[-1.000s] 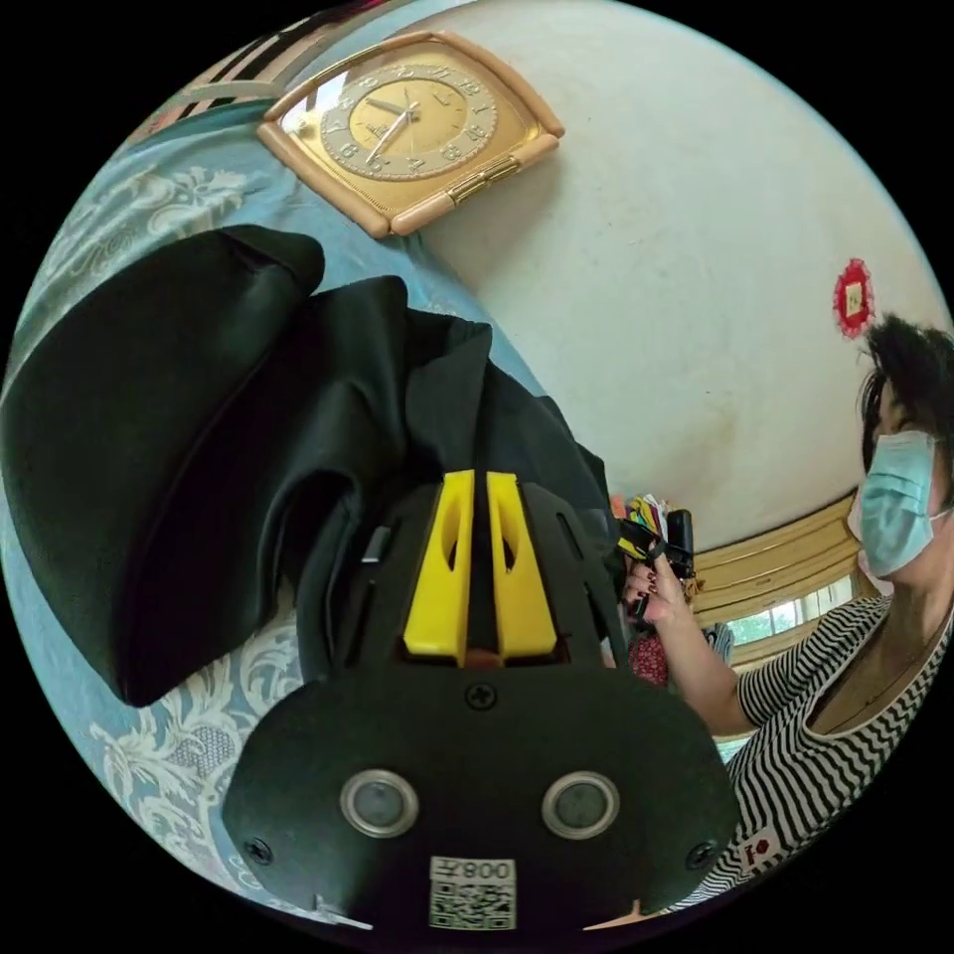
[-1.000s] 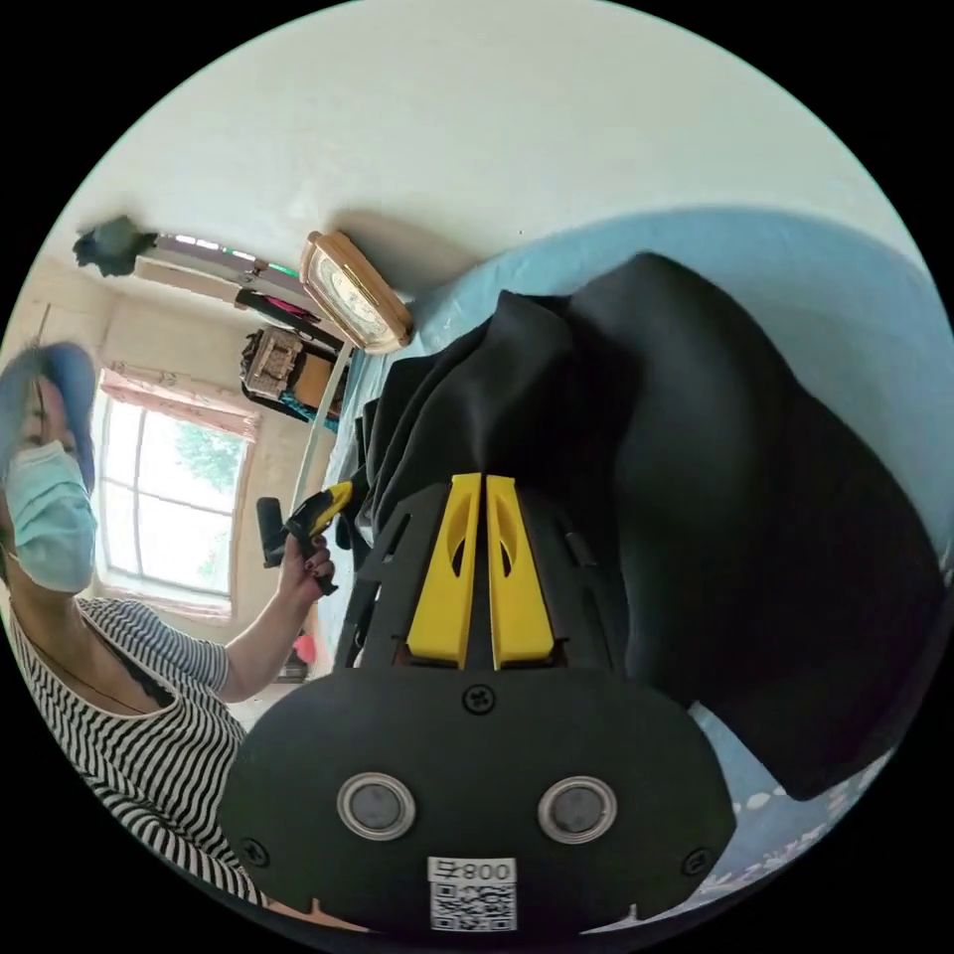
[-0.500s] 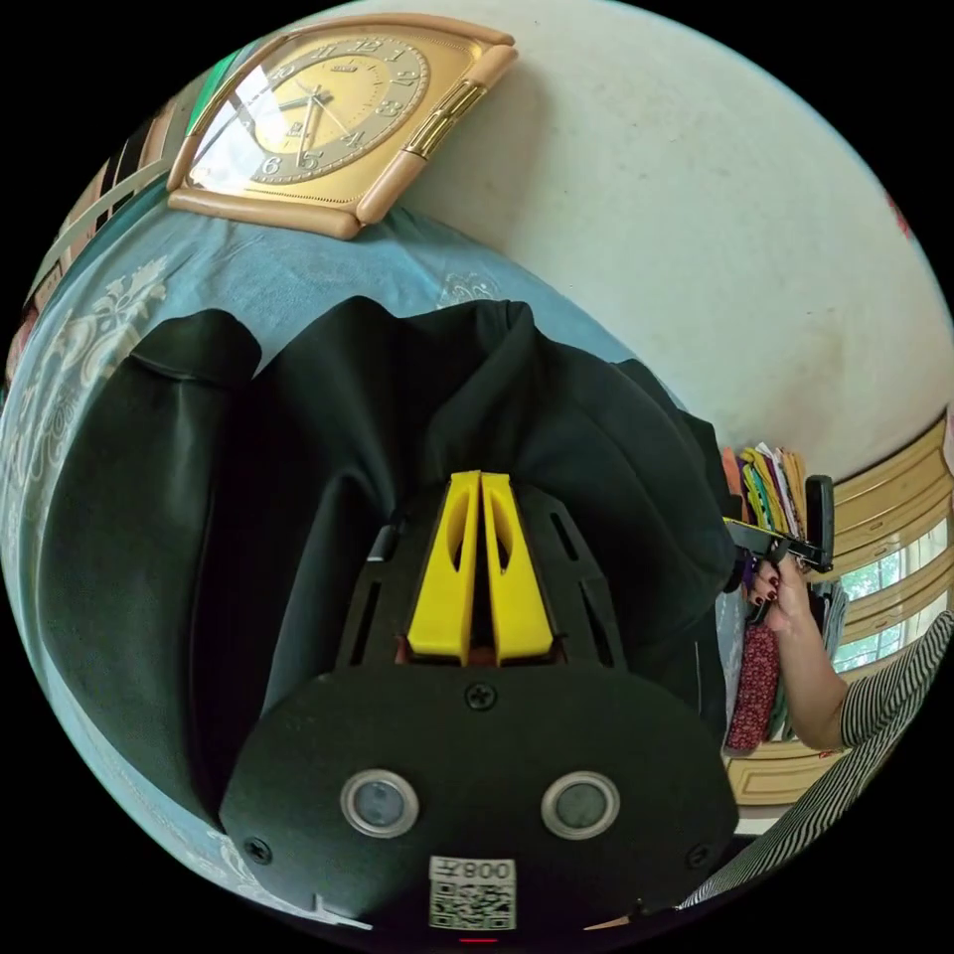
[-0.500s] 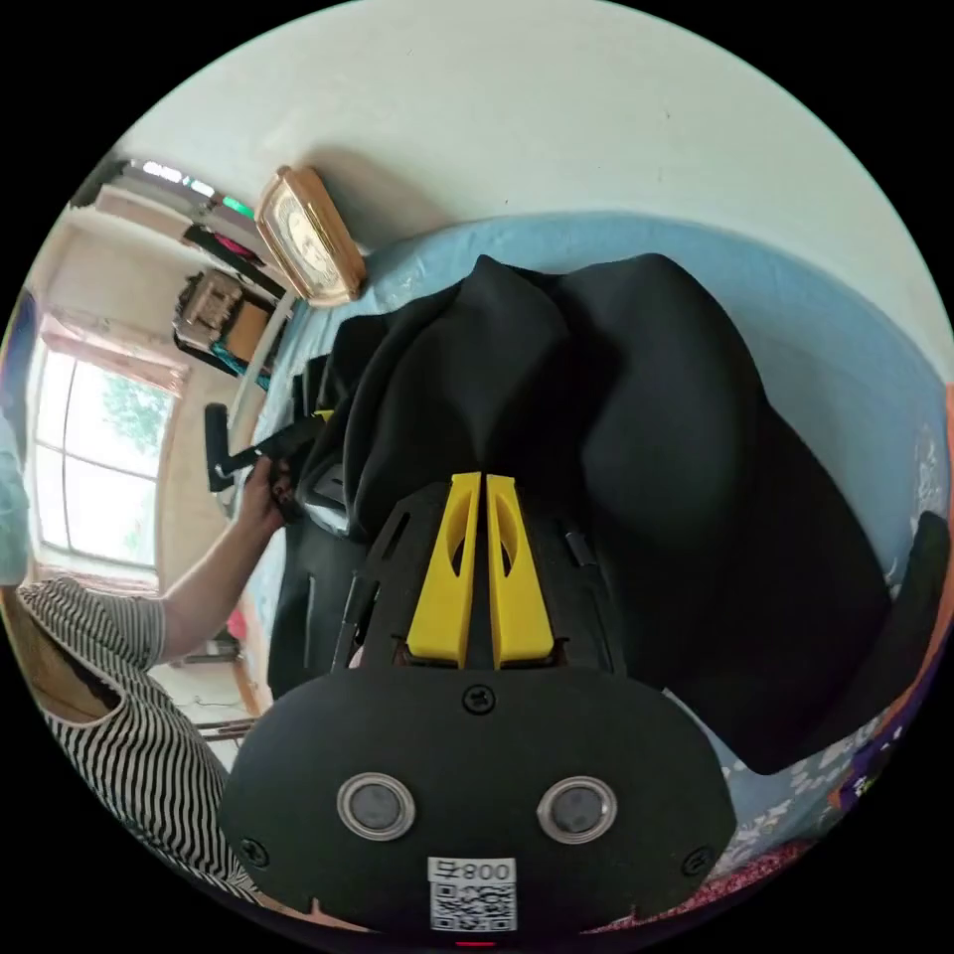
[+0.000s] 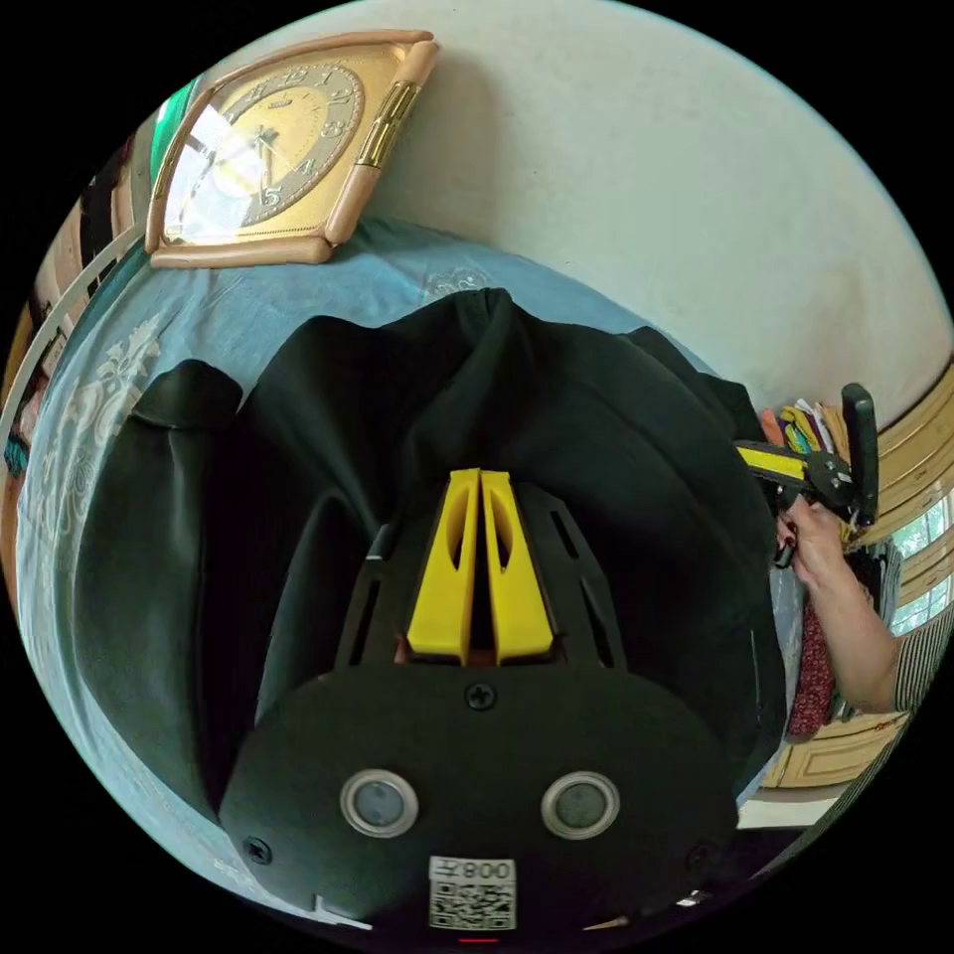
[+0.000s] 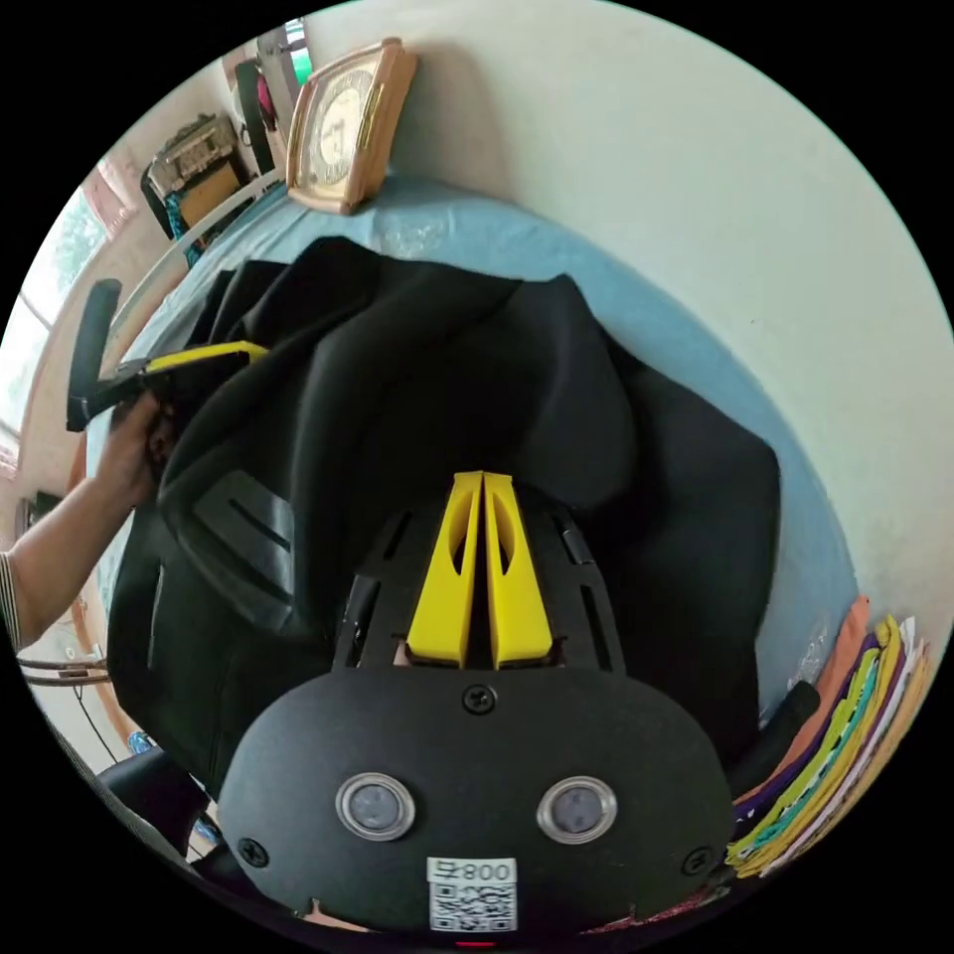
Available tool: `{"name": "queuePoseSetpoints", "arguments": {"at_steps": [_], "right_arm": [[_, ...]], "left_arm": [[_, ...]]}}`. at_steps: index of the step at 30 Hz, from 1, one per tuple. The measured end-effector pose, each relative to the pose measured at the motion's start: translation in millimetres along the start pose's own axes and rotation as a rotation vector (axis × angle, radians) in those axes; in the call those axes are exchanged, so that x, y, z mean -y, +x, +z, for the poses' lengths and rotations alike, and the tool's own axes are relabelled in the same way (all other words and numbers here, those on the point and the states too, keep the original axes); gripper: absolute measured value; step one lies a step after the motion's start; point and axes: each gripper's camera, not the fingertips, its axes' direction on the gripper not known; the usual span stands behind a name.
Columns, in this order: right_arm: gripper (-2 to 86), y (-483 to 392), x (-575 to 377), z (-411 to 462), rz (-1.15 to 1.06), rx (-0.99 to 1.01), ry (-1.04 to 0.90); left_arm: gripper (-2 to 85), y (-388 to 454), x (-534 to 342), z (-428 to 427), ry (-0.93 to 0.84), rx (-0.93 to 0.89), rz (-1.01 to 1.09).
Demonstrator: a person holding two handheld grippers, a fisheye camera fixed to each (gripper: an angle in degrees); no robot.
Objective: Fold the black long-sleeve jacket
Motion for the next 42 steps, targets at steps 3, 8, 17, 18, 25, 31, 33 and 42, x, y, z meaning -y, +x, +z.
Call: {"name": "queuePoseSetpoints", "arguments": {"at_steps": [3, 8, 17, 18, 25, 31, 33, 42], "right_arm": [[0.2, -2, -10, -5, 0.024, 0.032, 0.051], [0.1, 13, -11, -17, 0.119, 0.2, 0.0], [0.0, -8, -59, -86, 0.103, 0.294, 0.217], [0.0, -11, -61, -84, 0.091, 0.314, 0.207], [0.0, -14, -82, -43, 0.097, 0.262, 0.036], [0.0, 18, -87, -85, 0.16, 0.182, 0.192], [0.0, 35, -89, -85, 0.219, 0.116, 0.23], [0.0, 63, -117, -89, 0.28, 0.26, 0.2]], "left_arm": [[0.2, 5, 7, -9, -0.01, -0.004, -0.006], [0.2, 18, 20, -27, -0.004, 0.053, -0.031], [0.1, 76, -7, -91, 0.137, -0.206, 0.008], [0.1, 82, -12, -86, 0.114, -0.287, 0.028], [0.1, 70, -25, -52, -0.054, -0.262, -0.079], [0.1, 90, -5, -93, 0.037, -0.192, -0.028], [0.1, 86, 5, -96, 0.041, -0.09, -0.051], [0.1, 116, 21, -122, 0.082, -0.323, -0.013]]}}
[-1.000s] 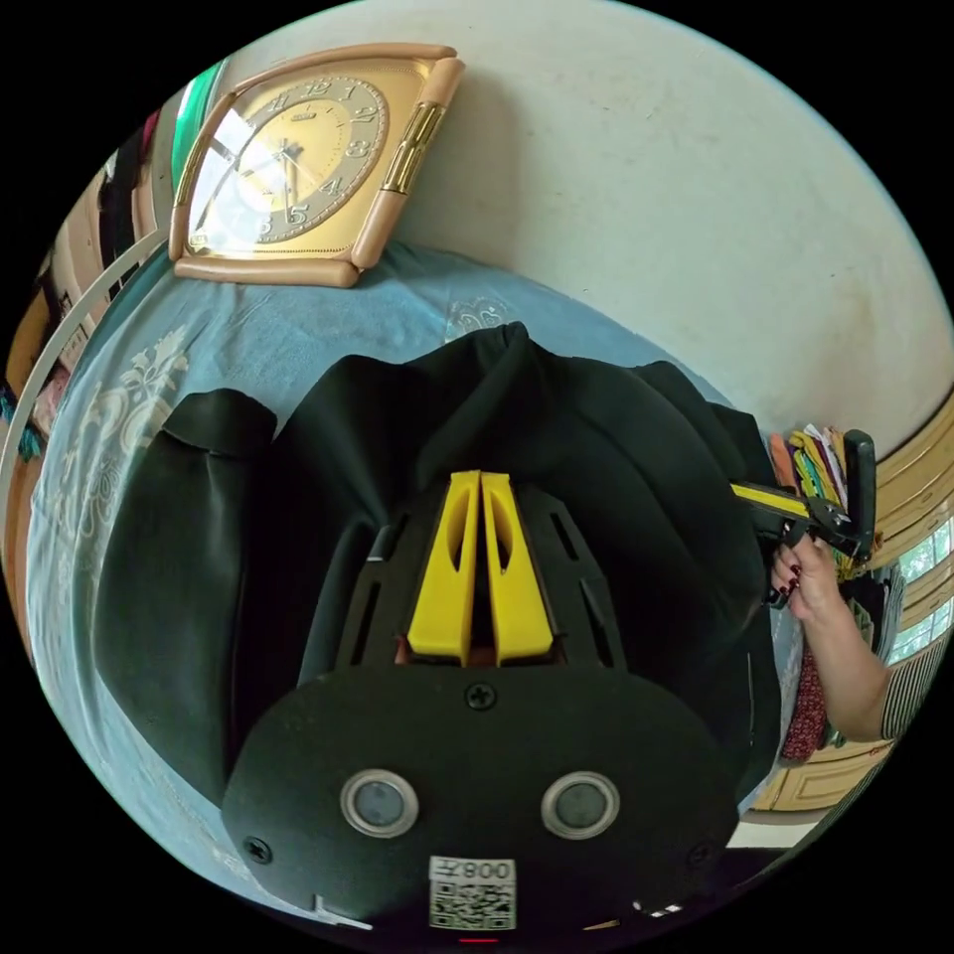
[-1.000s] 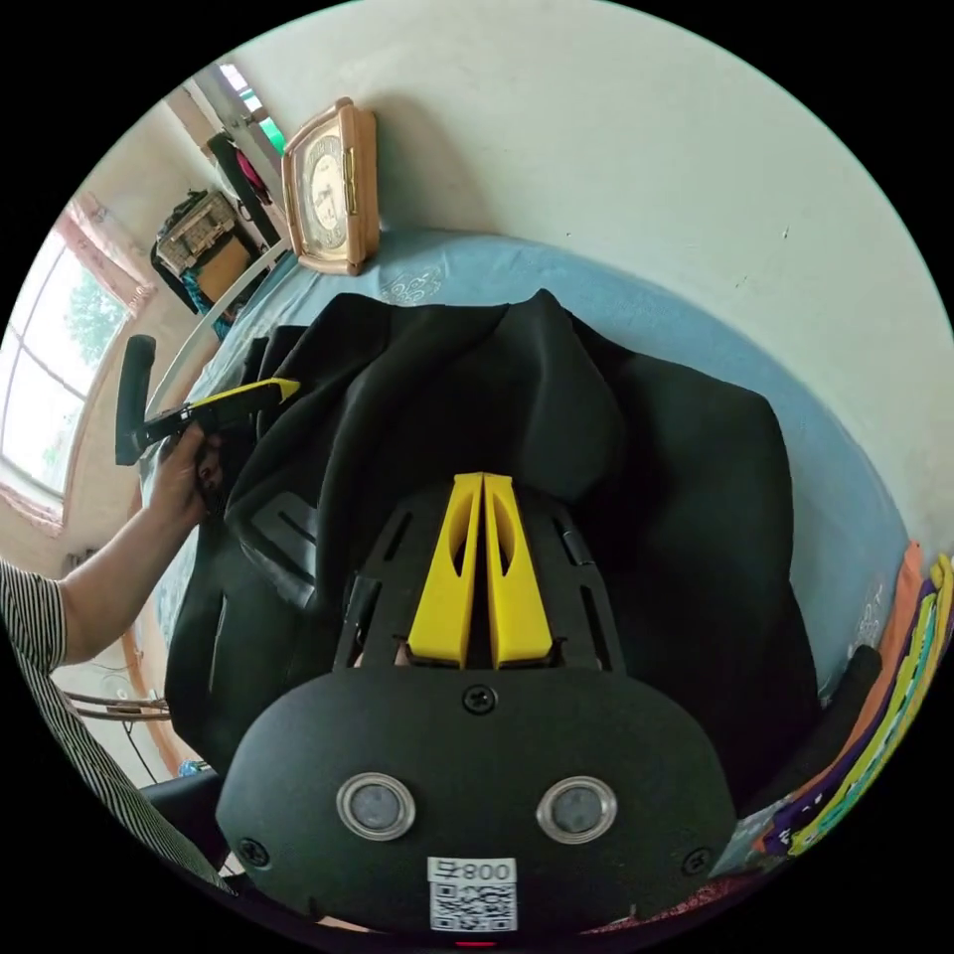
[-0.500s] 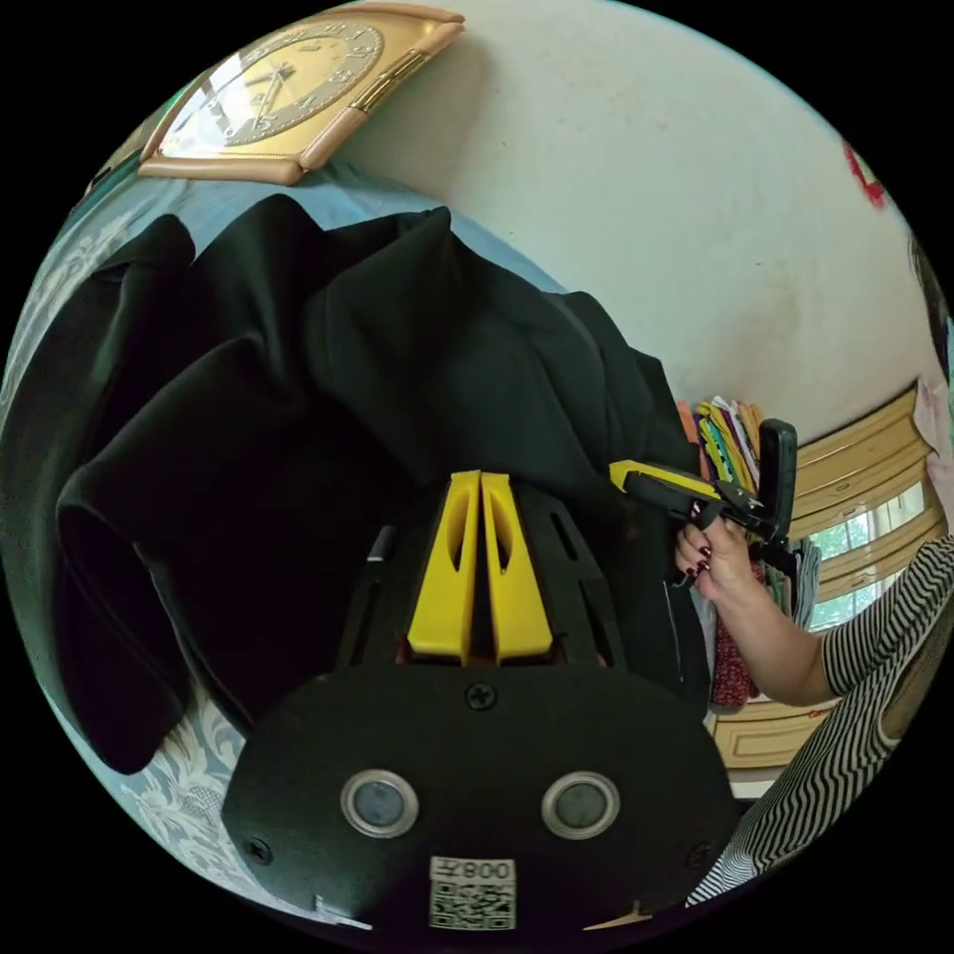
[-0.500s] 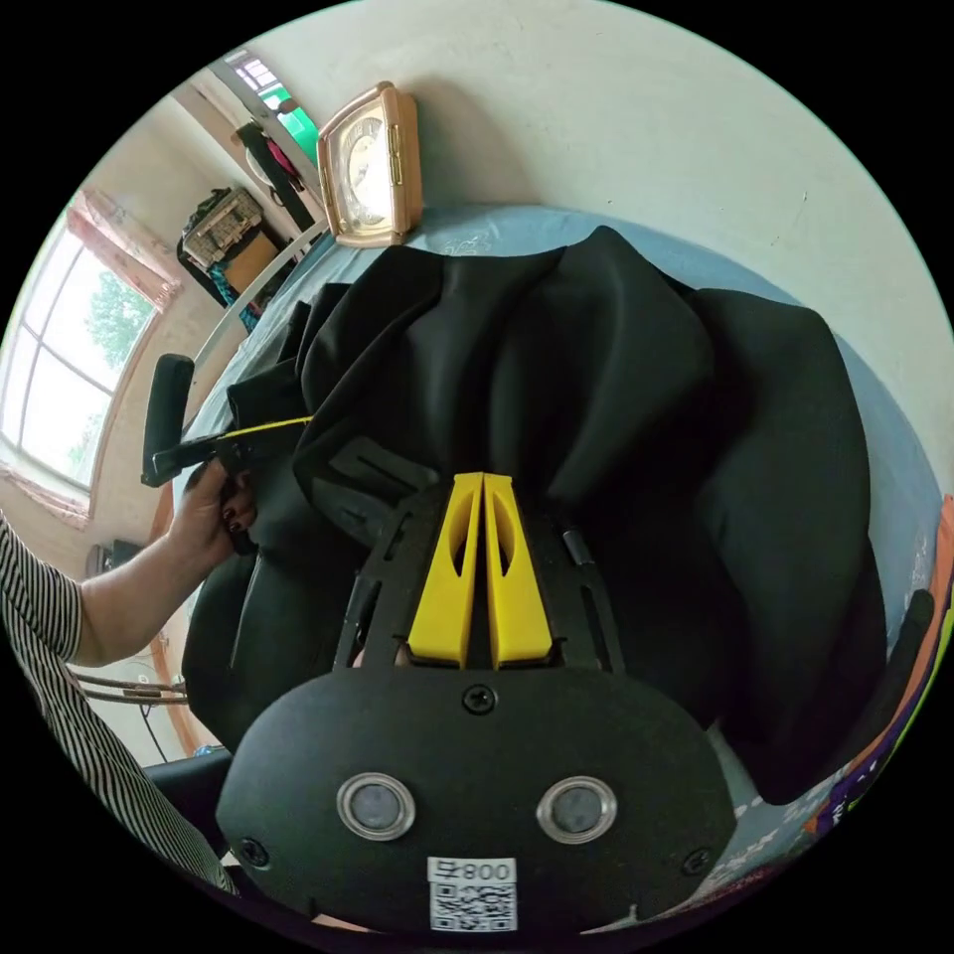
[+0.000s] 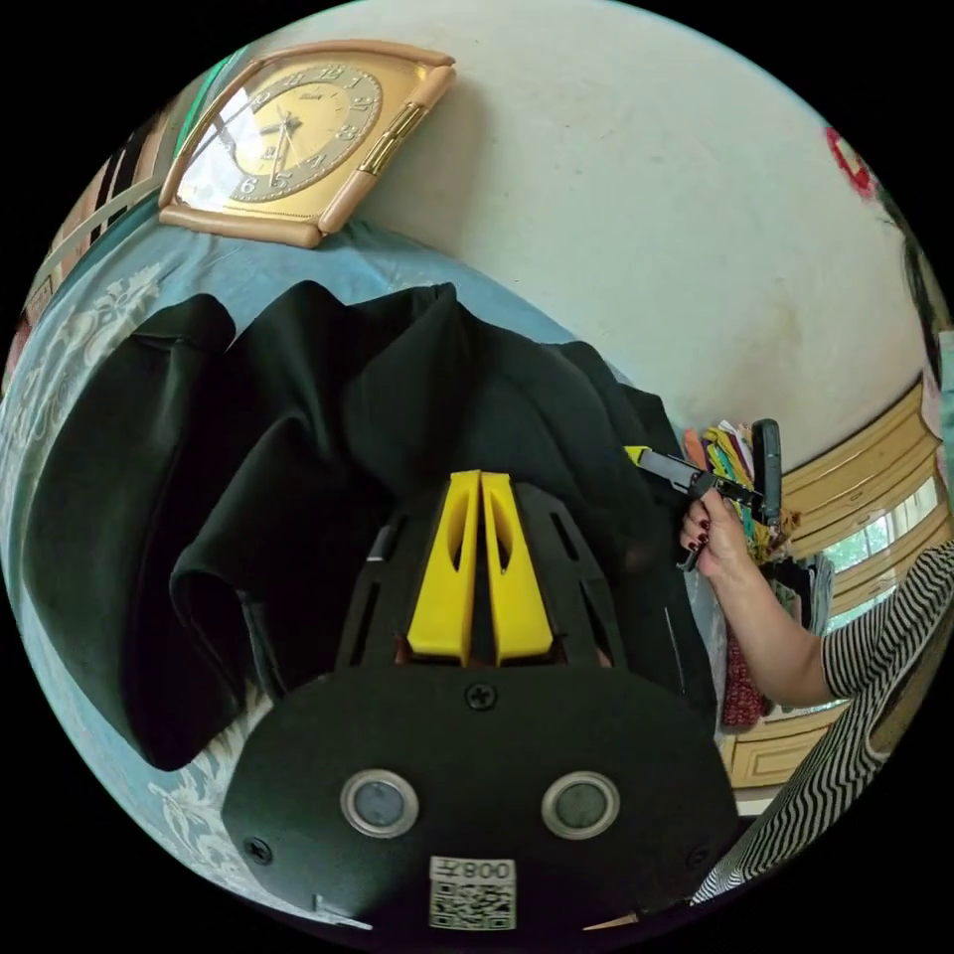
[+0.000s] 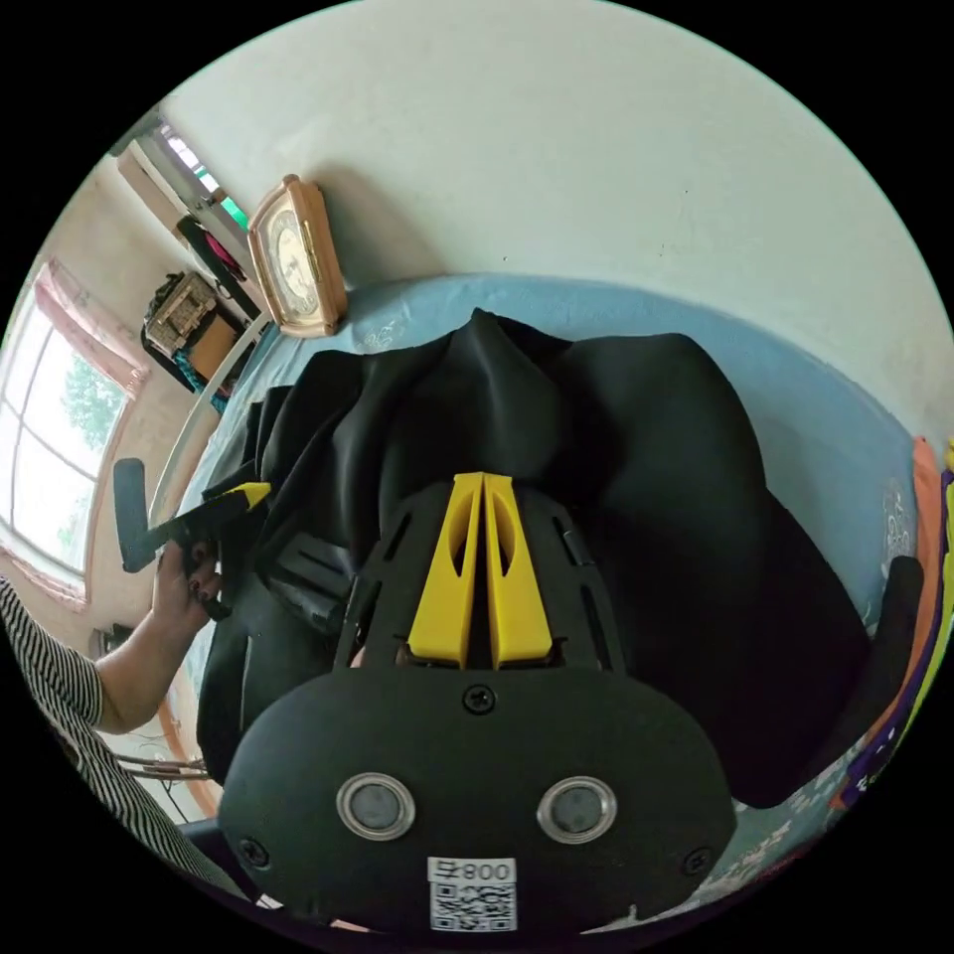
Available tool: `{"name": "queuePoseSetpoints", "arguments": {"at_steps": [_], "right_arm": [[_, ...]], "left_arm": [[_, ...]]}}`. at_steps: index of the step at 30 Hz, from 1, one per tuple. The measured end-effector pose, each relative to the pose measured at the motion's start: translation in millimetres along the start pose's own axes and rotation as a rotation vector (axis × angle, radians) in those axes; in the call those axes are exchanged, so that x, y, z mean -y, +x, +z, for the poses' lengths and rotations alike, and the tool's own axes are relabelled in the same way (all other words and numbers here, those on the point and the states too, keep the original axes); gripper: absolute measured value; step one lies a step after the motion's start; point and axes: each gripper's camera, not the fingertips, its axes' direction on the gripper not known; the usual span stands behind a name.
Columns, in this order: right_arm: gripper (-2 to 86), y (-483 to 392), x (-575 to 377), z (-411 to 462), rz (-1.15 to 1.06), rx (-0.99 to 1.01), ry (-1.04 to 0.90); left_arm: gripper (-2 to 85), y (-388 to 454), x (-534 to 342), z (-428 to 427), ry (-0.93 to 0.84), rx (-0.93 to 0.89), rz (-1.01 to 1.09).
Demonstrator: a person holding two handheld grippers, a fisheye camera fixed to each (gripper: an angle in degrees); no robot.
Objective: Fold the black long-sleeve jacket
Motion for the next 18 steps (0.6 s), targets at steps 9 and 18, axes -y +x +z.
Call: {"name": "queuePoseSetpoints", "arguments": {"at_steps": [9, 18], "right_arm": [[0.1, -15, -63, 16, -0.069, 0.061, -0.139], [0.9, 45, -103, -89, 0.169, -0.014, 0.056]], "left_arm": [[0.3, 20, 1, 48, -0.215, 0.021, -0.007], [3.4, 88, 37, 40, -0.176, -0.114, 0.135]]}}
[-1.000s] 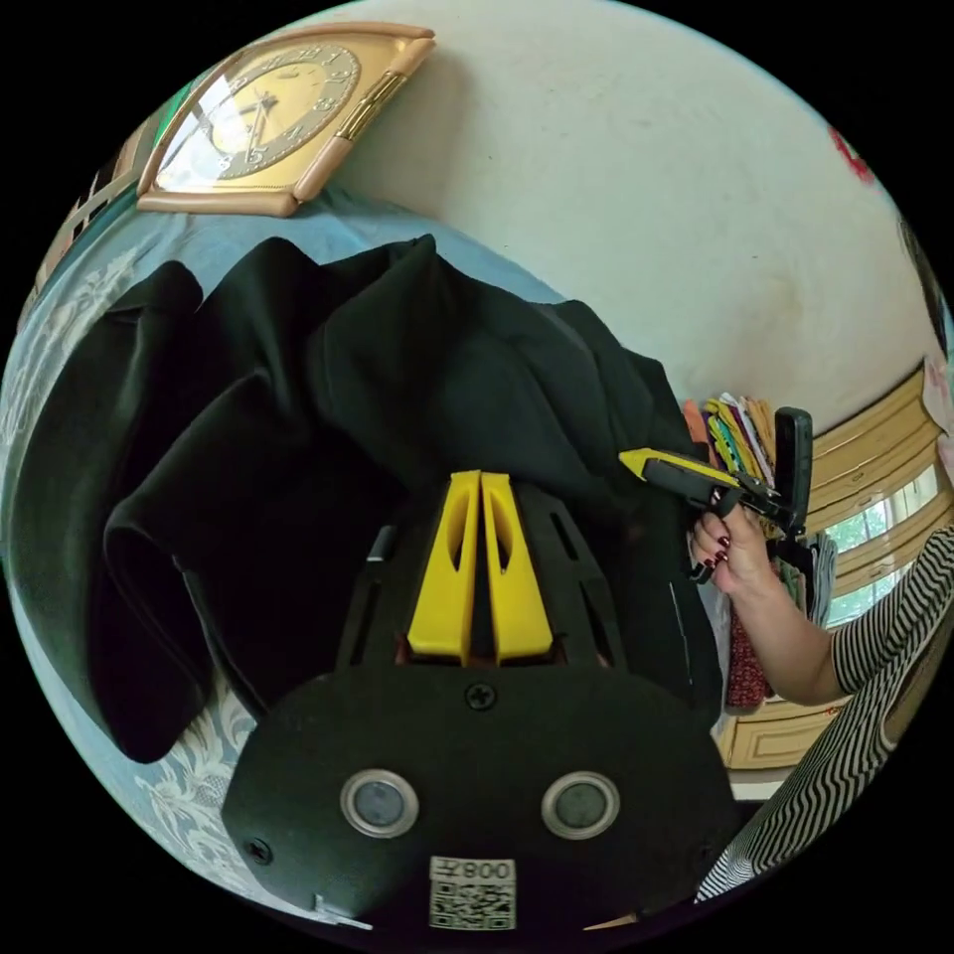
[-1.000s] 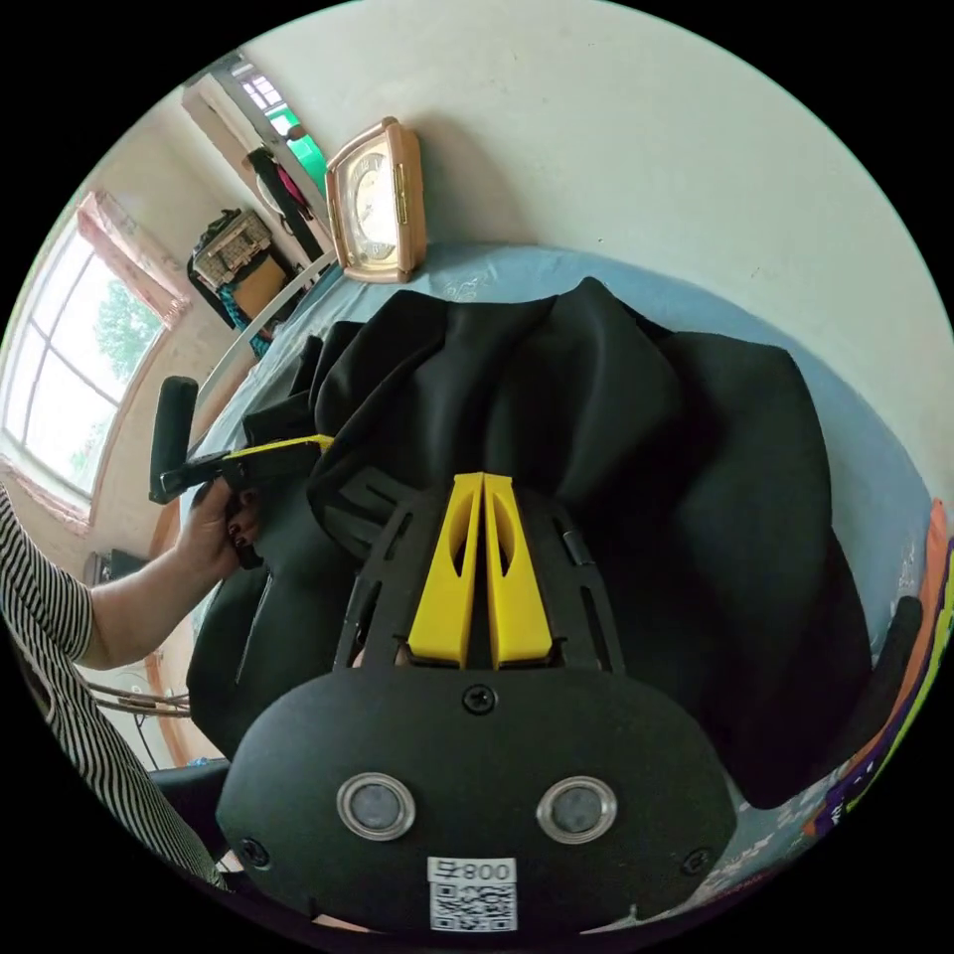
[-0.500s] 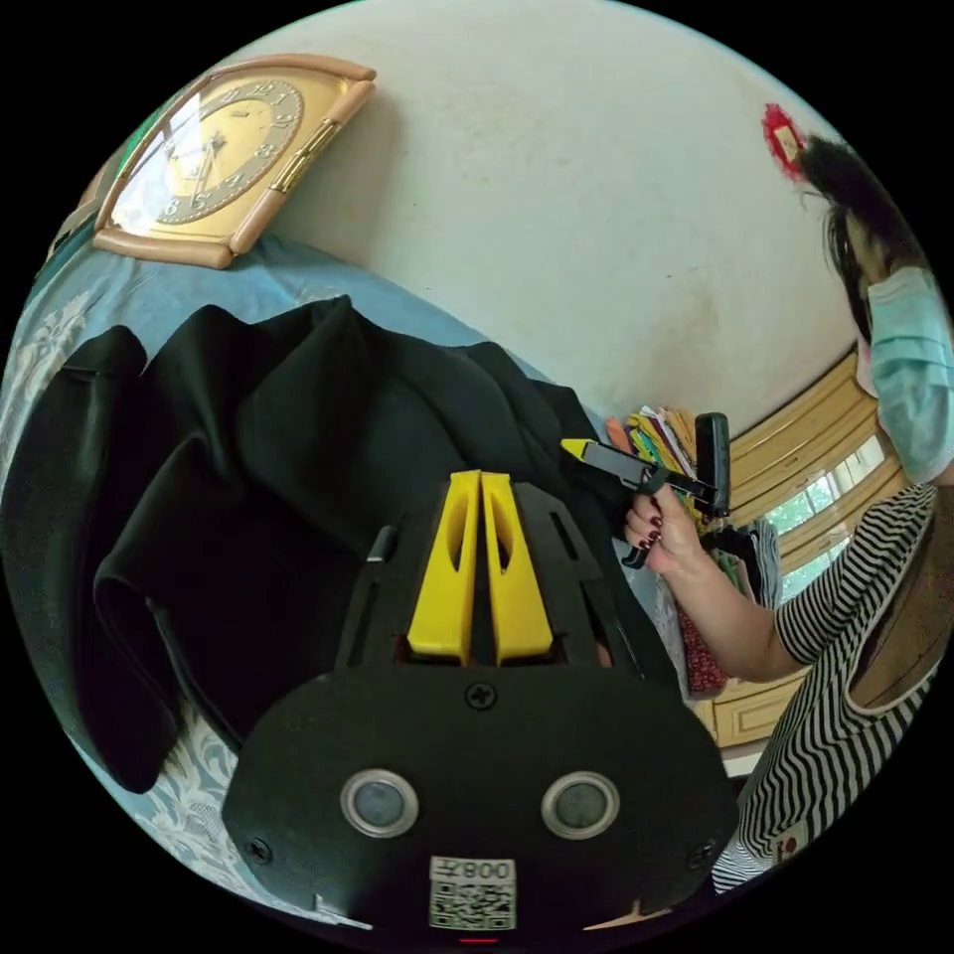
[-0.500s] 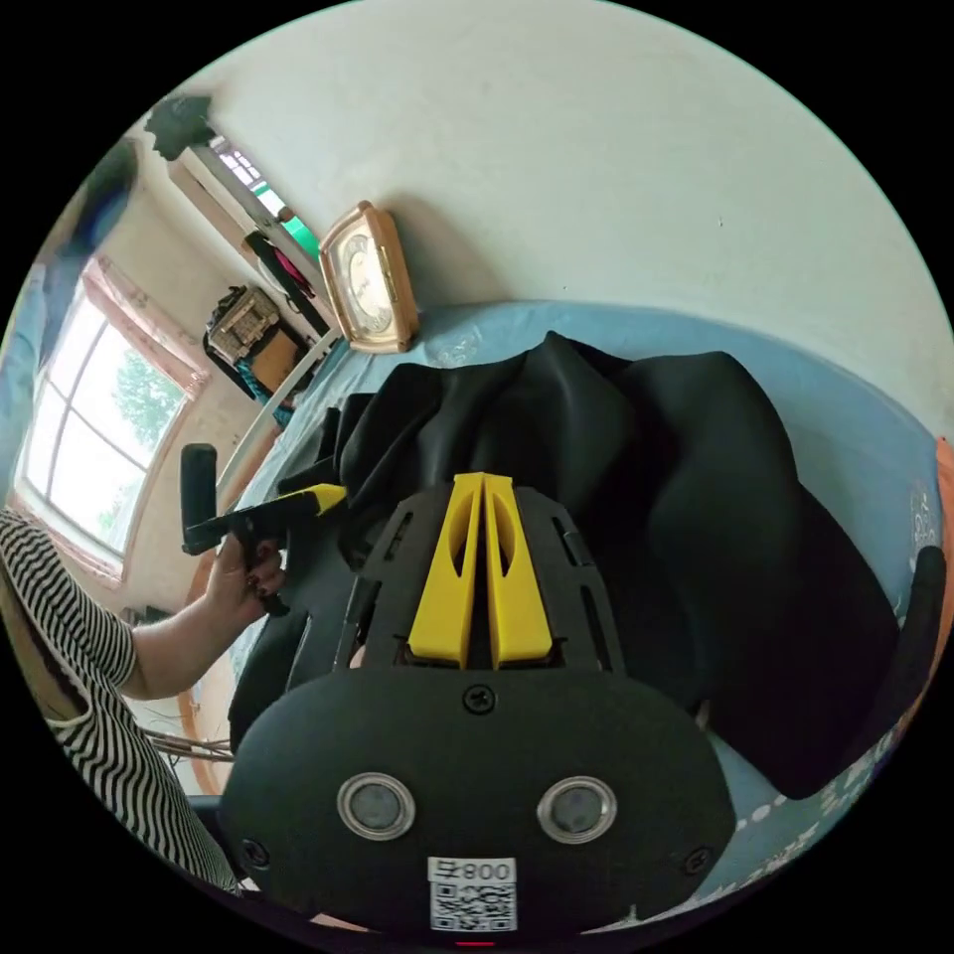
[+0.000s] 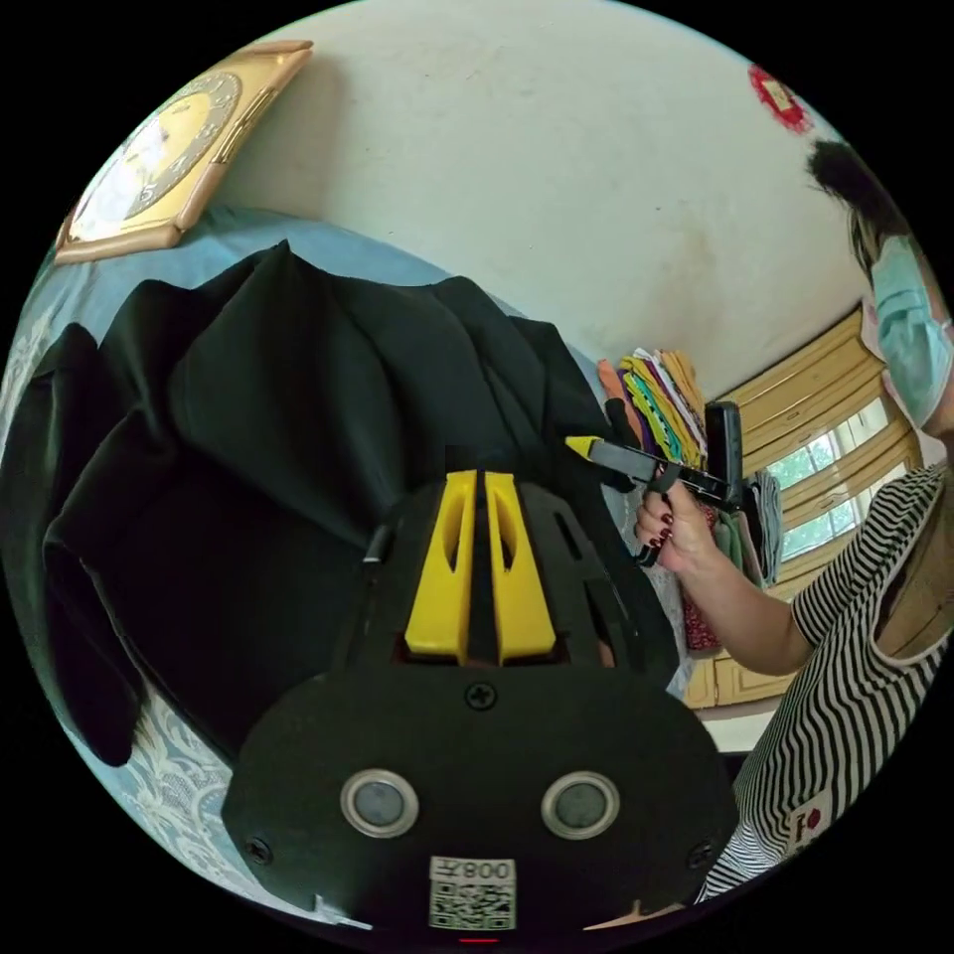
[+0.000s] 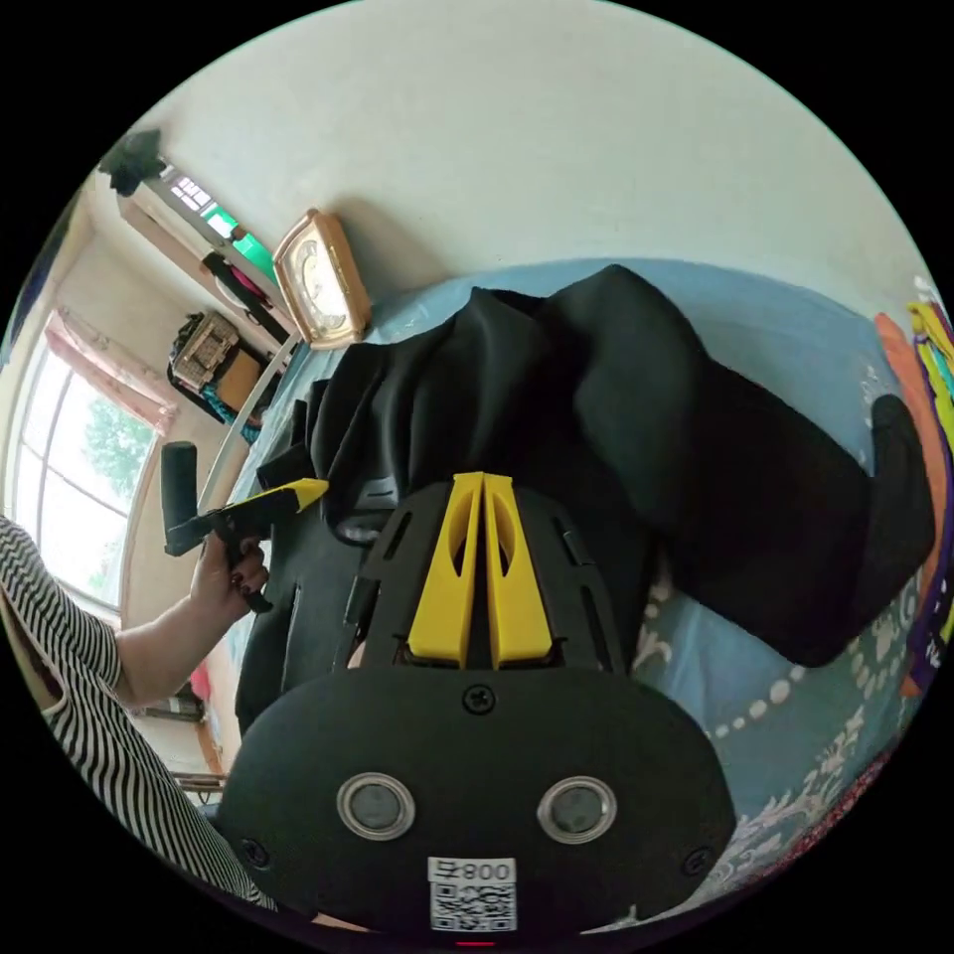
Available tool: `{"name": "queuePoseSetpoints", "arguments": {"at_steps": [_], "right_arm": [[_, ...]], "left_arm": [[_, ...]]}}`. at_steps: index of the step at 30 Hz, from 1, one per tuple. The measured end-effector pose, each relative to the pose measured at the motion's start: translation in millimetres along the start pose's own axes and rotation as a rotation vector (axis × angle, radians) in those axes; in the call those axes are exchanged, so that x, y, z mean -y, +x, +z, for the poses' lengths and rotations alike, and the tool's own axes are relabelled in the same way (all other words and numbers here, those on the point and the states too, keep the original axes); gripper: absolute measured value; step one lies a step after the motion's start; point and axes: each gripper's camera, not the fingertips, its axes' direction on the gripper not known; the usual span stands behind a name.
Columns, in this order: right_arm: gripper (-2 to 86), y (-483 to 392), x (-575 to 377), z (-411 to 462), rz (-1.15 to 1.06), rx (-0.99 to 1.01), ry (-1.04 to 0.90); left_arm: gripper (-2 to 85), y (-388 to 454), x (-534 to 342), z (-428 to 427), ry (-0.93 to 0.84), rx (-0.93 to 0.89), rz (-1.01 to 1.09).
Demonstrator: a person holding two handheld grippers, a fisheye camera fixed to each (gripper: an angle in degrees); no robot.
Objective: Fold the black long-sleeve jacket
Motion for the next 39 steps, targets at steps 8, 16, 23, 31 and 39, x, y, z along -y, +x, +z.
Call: {"name": "queuePoseSetpoints", "arguments": {"at_steps": [8, 16, 23, 31, 39], "right_arm": [[7.7, 96, -15, -91, 0.223, -0.47, 0.103], [9.0, 107, 0, -57, 0.153, -0.731, -0.006], [2.6, 115, -17, -67, 0.221, -0.731, 0.024], [0.8, 83, -53, -124, 0.183, -0.391, 0.284], [0.9, 44, -67, -131, 0.113, -0.252, 0.331]], "left_arm": [[7.7, 77, 92, 104, -0.163, -0.212, 0.254], [8.0, 128, 140, 188, -0.251, -0.281, 0.349], [7.8, 109, 141, 201, -0.238, -0.345, 0.278], [12.8, 71, 168, 210, -0.195, -0.563, 0.104], [9.4, 25, 171, 209, -0.176, -0.748, -0.132]]}}
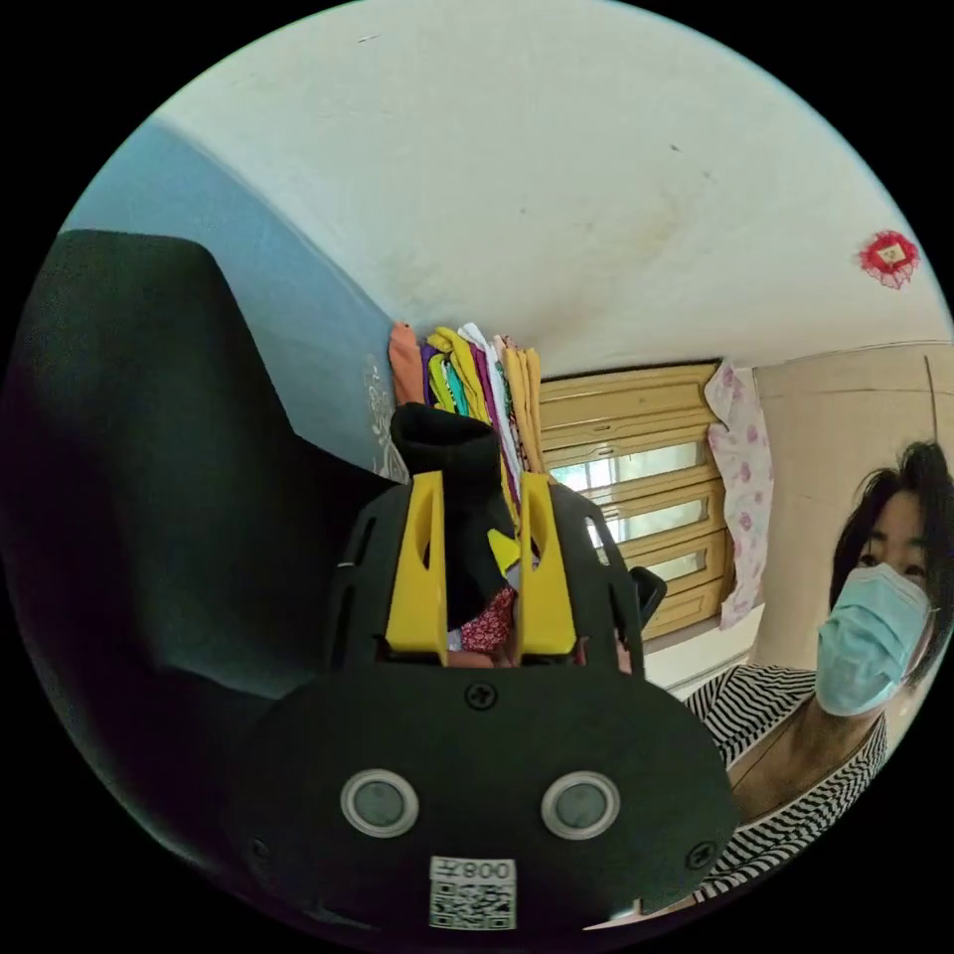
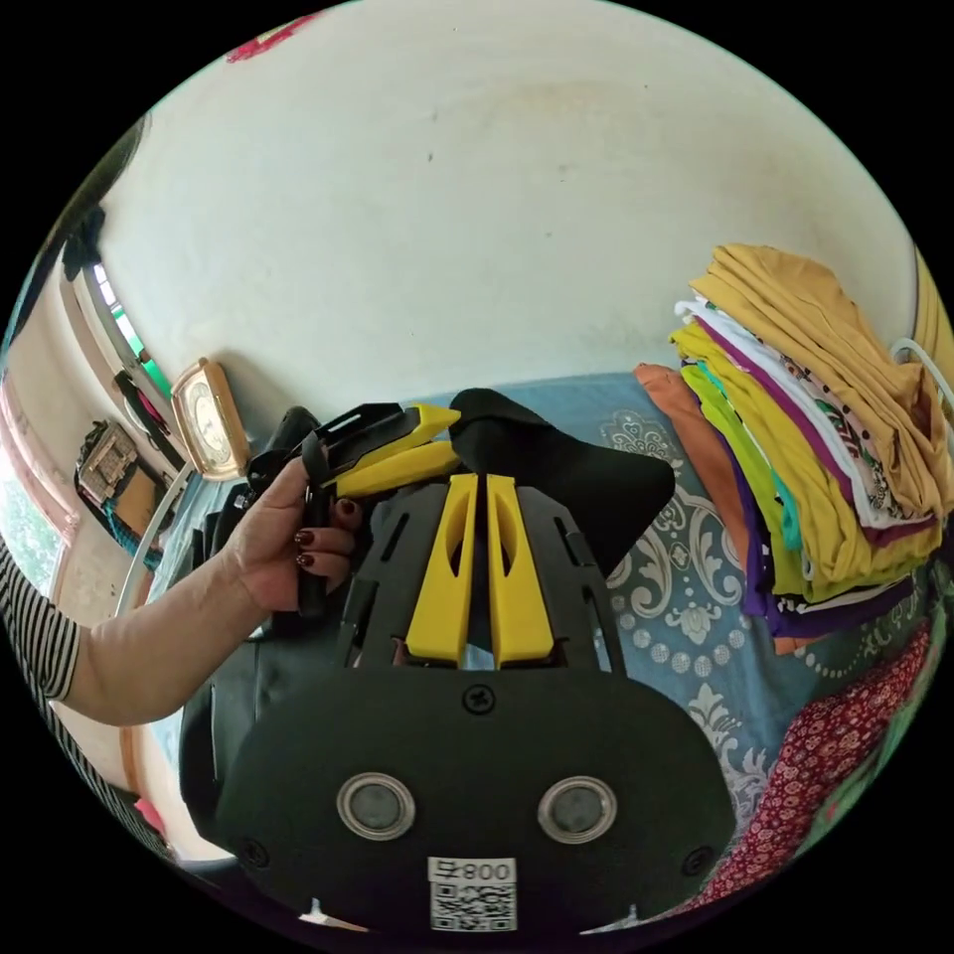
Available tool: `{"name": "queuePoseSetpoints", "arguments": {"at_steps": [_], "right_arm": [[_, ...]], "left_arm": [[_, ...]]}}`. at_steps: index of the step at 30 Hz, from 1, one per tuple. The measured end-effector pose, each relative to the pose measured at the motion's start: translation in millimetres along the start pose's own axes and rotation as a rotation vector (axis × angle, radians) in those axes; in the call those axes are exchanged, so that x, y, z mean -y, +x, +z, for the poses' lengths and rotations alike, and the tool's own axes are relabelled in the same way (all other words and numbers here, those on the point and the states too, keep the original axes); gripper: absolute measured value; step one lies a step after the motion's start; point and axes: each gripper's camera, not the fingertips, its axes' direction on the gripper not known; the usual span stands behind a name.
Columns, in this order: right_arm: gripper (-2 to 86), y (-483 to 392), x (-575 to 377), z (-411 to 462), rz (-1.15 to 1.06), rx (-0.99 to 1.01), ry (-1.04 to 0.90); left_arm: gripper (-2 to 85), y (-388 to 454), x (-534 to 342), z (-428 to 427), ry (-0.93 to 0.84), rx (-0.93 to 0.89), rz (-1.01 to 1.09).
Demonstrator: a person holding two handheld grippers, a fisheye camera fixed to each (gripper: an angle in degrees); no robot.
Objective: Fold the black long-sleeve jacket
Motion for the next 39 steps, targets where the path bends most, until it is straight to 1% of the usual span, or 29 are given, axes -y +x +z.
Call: {"name": "queuePoseSetpoints", "arguments": {"at_steps": [2, 7, 9, 11, 12, 14, 18, 24, 26, 33, 39], "right_arm": [[1.1, -11, 2, -6, -0.02, 0.032, 0.012], [1.2, -46, 16, -22, -0.126, 0.177, 0.08], [1.2, -65, 24, -27, -0.183, 0.249, 0.11], [1.2, -95, 31, -27, -0.265, 0.36, 0.128], [1.2, -103, 33, -25, -0.281, 0.387, 0.126], [1.2, -136, 32, -18, -0.335, 0.511, 0.113], [1.3, -188, 18, 5, -0.417, 0.634, 0.029], [1.4, -271, -27, 63, -0.519, 0.784, -0.179], [1.5, -297, -45, 85, -0.538, 0.83, -0.252], [1.6, -357, -90, 134, -0.643, 0.858, -0.428], [1.7, -388, -122, 172, -0.785, 0.786, -0.542]], "left_arm": [[7.8, 11, -8, -14, 0.005, 0.014, 0.039], [6.7, 66, -40, -79, 0.117, 0.068, 0.22], [6.5, 103, -69, -122, 0.215, 0.14, 0.334], [6.5, 130, -98, -155, 0.302, 0.215, 0.399], [6.5, 144, -121, -177, 0.359, 0.262, 0.43], [6.5, 157, -158, -208, 0.439, 0.316, 0.442], [6.6, 161, -252, -274, 0.561, 0.427, 0.365], [6.6, 152, -365, -339, 0.633, 0.628, 0.201], [6.7, 147, -392, -353, 0.649, 0.664, 0.147], [6.9, 125, -475, -380, 0.689, 0.807, -0.01], [7.1, 85, -513, -386, 0.688, 0.795, -0.127]]}}
